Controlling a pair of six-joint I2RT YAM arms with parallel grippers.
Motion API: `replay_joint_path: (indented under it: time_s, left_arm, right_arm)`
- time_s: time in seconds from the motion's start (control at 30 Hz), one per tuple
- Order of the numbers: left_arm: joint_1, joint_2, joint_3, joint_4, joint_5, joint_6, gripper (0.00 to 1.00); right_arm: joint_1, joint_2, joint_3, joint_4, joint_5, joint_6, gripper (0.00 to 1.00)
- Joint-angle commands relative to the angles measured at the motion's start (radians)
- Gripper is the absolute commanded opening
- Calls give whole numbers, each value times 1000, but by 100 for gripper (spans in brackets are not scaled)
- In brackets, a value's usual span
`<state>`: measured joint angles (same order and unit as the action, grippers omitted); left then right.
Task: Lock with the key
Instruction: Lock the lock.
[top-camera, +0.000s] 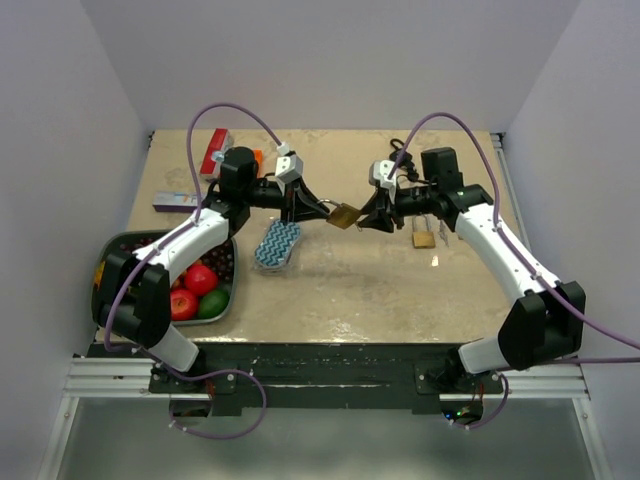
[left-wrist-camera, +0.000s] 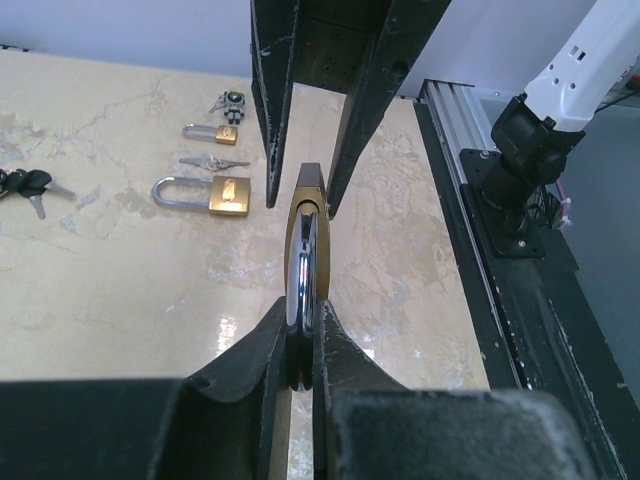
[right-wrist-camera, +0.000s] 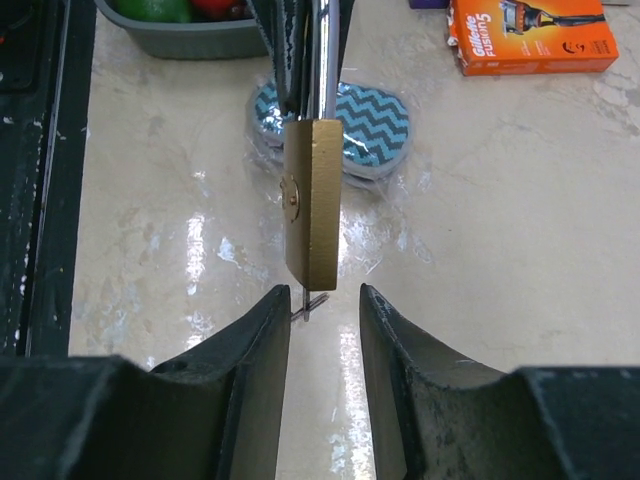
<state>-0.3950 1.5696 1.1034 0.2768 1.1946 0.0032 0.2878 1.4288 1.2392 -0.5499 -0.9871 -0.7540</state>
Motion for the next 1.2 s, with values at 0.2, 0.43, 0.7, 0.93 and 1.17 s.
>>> replay_joint_path:
  time_s: [0.2,0.43,0.7,0.93,1.17]
  left_arm:
    - [1,-49,61,130,14,4,0]
    - [5,-48,61,150,7,-52,0]
    - [80,-20,107,157,2,-54,0]
    - [113,-2,156,162,-4,-43,0]
    - [111,-25,113,96,-62,21,0]
  right_arm:
    - [5,33,17,-56,-44,-65,22]
    - [5,51,26,-64,-41,-61,0]
    - [-84,90,11,-235,5,-192,0]
    - [-176,162,-1,-306,36,-258,0]
    - [-207,257,20,-155,197,-6,0]
